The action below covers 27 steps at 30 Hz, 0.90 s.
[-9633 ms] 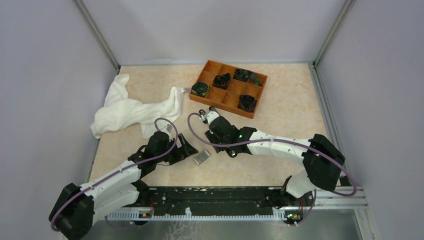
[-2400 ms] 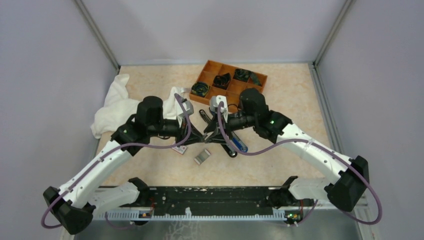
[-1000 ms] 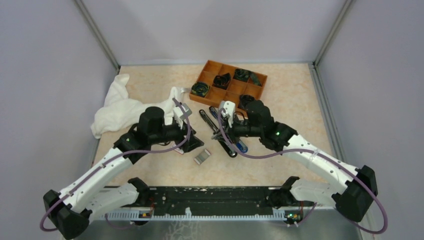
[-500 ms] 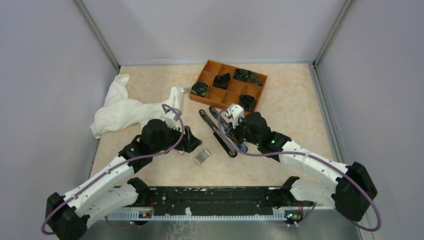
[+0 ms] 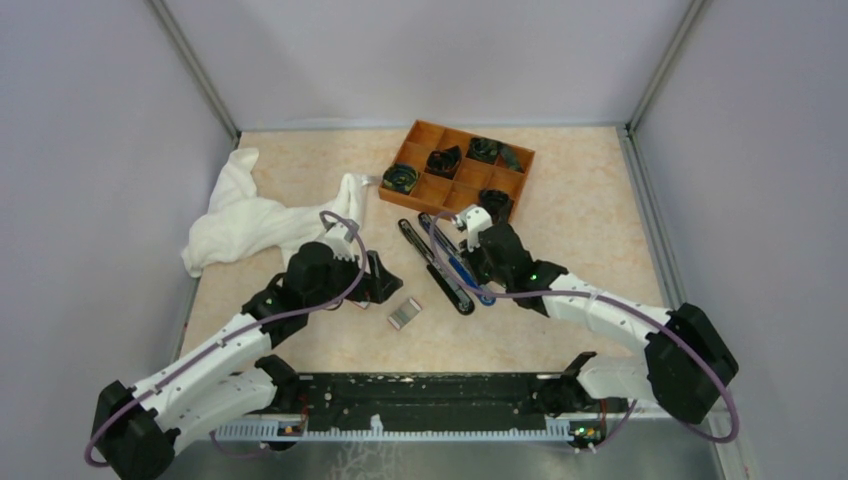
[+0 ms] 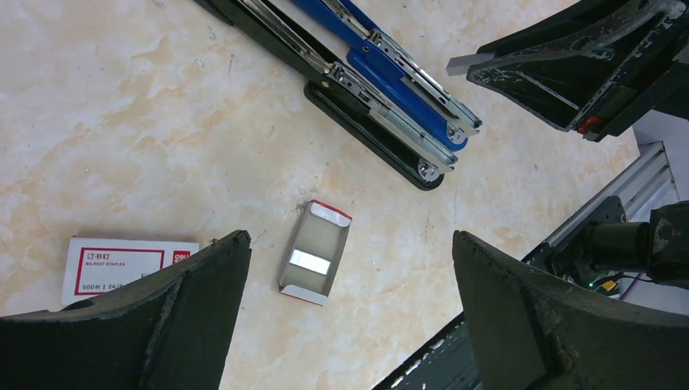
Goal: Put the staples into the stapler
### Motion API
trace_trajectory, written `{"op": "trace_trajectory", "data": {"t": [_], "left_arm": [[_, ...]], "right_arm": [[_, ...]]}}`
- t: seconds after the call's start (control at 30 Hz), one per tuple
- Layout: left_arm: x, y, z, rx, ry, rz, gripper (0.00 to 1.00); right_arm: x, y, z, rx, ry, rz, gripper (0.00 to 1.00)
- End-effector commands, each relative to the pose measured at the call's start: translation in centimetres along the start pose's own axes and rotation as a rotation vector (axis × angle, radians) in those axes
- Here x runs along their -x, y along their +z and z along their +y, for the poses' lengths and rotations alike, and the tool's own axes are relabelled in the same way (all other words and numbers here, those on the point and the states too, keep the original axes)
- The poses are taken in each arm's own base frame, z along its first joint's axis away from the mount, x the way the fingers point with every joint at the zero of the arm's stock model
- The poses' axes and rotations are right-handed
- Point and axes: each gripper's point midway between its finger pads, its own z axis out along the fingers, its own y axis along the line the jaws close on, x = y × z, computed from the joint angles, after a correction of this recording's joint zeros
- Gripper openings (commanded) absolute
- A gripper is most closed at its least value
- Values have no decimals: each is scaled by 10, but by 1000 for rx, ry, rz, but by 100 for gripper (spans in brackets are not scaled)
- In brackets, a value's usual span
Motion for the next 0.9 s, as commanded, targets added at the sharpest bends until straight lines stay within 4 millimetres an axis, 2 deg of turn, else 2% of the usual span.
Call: {"op": "trace_trajectory", "data": {"t": [0.0,0.4,0.77,0.87], "left_arm": [[5,0,-1,-8,-17,-37,99],[1,1,0,-12,-32,-38,99],[1,3,-2,-22,-31,-35,99],[1,3,-2,-24,-33,-34,99]], "right_arm": [[1,5,-7,-44,14,2,0],[-14,11,-11,-69,7,83,0],[-19,15,-12,-76,-1,106,0],[-15,13,-12,-74,1,92,0]]}}
